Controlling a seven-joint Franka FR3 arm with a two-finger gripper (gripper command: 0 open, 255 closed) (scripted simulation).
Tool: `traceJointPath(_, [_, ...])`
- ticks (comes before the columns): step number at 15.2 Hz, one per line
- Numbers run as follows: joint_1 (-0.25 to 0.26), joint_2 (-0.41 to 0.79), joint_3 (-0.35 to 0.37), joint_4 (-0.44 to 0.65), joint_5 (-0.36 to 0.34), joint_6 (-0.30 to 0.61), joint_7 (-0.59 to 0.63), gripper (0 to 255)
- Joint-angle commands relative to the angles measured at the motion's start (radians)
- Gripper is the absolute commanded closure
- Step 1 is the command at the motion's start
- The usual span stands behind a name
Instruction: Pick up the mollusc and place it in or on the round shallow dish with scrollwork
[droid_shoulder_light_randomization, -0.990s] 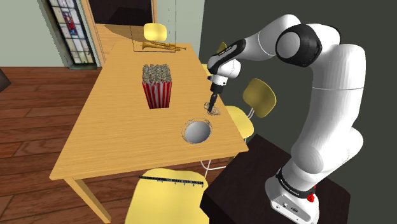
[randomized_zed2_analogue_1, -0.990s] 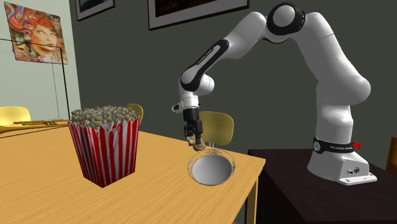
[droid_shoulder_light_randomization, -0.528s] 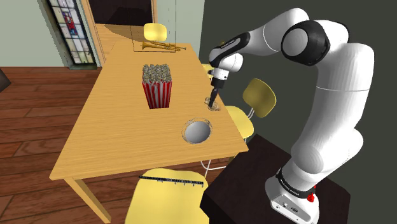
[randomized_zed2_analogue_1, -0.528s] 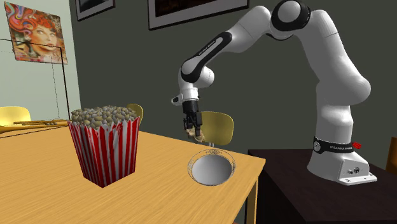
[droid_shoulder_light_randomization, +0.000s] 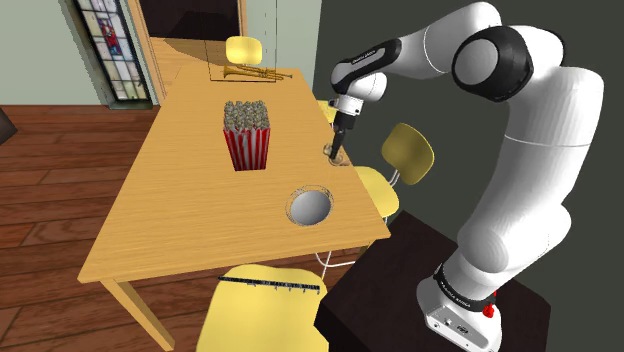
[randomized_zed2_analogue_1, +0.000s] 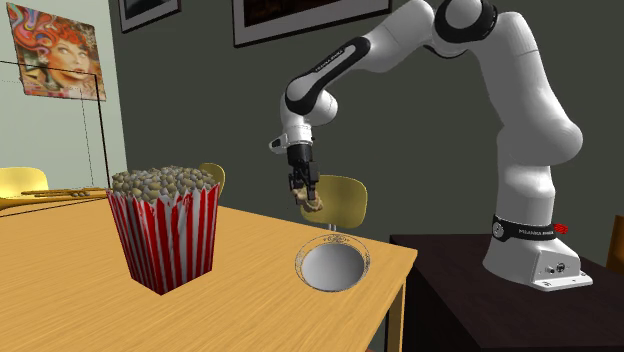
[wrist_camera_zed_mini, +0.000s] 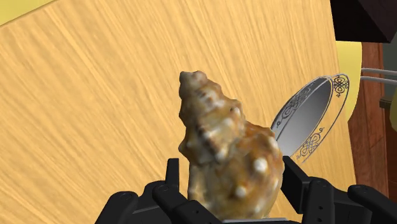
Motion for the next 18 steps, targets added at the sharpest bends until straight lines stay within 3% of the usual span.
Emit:
traceJointPath(1, [0.000, -0.017, 0.000, 0.008, -0.003, -0.024, 0.009, 255])
traceJointPath(6, [-0.001, -0.047, -0.002, 0.028, -0.009, -0.072, 0.024, 255])
traceJointPath(18, [0.138, -0.274, 0.112, -0.292, 0.074, 0.091, 0.193, 255])
